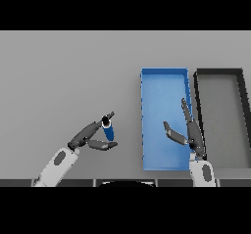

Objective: Pick up the blue pipe and place it into the blue bin.

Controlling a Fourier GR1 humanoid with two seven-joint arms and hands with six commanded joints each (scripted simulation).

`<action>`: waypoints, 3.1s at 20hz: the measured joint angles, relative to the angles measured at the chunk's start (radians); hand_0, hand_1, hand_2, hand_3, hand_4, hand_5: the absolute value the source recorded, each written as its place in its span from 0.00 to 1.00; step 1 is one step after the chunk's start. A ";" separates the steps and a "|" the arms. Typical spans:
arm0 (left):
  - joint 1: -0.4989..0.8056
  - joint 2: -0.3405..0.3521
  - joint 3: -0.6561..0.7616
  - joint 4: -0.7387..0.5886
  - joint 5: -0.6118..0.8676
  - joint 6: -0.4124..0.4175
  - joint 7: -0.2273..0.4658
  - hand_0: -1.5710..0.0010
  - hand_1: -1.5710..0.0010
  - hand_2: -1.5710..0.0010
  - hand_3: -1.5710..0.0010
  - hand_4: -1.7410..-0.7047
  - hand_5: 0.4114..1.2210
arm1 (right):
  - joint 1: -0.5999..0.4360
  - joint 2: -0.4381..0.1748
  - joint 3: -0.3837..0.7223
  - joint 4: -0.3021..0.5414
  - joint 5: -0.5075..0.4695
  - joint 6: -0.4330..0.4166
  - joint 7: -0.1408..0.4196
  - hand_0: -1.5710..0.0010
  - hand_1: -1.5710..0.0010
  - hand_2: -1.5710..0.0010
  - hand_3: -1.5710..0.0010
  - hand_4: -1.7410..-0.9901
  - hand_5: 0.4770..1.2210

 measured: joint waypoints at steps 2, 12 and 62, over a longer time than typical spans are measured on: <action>-0.017 -0.026 -0.017 0.034 -0.043 0.028 0.005 1.00 1.00 1.00 1.00 0.67 0.01 | 0.018 0.000 -0.001 0.011 -0.002 0.003 -0.006 1.00 1.00 1.00 1.00 0.69 0.23; -0.030 -0.148 0.017 0.105 0.063 0.004 -0.070 0.62 0.52 0.45 0.42 0.29 0.62 | 0.005 -0.015 -0.019 0.024 -0.008 0.002 -0.011 1.00 1.00 1.00 1.00 0.69 0.24; -0.074 -0.279 0.052 -0.179 -0.072 -0.087 0.042 0.00 0.00 0.00 0.00 0.26 1.00 | -0.395 -0.203 0.119 -0.195 -0.531 0.471 0.264 1.00 1.00 0.97 1.00 0.58 0.11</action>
